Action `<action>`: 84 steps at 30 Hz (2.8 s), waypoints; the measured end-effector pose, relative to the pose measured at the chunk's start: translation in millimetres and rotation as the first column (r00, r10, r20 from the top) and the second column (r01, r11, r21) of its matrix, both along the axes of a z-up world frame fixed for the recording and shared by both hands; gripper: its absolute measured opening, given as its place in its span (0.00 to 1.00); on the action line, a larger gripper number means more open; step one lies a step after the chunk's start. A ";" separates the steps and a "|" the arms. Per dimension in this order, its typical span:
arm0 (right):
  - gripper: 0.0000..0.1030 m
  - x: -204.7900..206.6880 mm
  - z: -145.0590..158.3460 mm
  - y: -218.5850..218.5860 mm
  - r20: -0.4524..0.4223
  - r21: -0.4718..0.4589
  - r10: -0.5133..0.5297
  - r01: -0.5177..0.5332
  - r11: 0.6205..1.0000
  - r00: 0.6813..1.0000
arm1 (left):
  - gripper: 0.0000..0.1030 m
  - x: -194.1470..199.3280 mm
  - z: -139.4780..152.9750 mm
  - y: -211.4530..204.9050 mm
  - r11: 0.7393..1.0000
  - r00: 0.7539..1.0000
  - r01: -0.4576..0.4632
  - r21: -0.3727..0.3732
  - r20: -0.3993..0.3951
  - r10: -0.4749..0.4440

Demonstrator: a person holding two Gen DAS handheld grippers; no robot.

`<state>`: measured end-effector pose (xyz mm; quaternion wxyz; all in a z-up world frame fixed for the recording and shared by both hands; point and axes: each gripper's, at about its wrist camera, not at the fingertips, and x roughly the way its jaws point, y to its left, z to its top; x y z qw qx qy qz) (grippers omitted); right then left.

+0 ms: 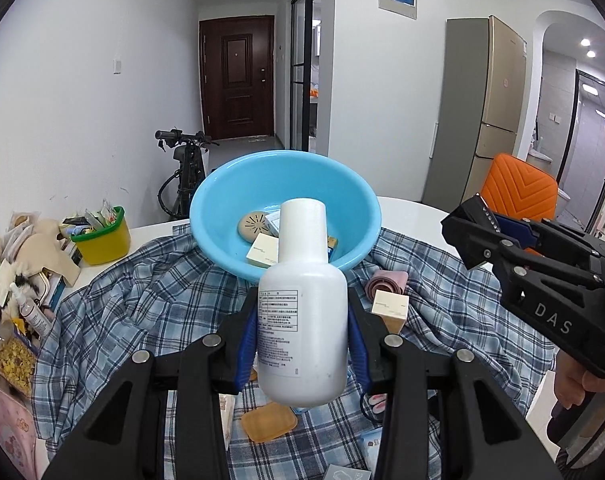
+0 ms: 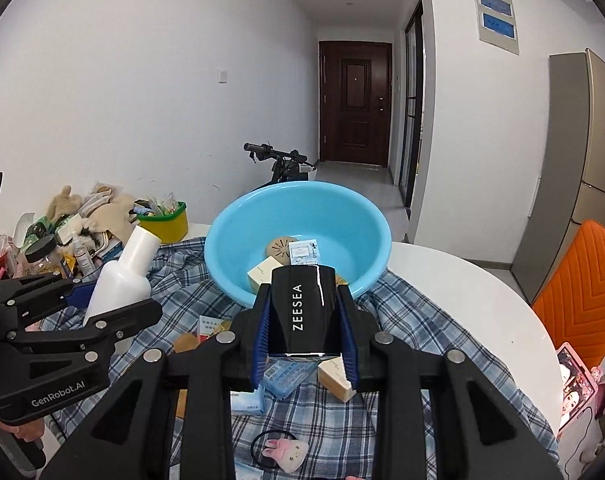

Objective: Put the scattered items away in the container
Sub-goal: 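Lift the black box with the right tool while the left tool carries the bottle toward the basin, then move both tools over the basin holding the bottle and the black box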

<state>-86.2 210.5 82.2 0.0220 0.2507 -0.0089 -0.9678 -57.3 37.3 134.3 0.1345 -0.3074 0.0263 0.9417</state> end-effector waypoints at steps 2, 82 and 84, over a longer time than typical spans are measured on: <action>0.28 -4.8 3.7 1.3 -0.010 0.002 -0.004 0.004 1.000 1.000 | 0.40 -2.9 1.8 0.3 1.000 1.000 0.005 0.010 0.006 -0.005; 0.28 -303.7 8.8 81.0 0.542 -0.099 -0.025 0.093 0.991 0.840 | 0.40 -362.1 15.2 4.4 0.990 0.902 -0.109 -0.090 0.409 0.136; 0.28 -307.4 -3.3 79.0 0.556 -0.096 -0.024 0.093 0.991 0.831 | 0.40 -363.2 1.3 9.5 0.990 0.898 -0.097 -0.105 0.420 0.133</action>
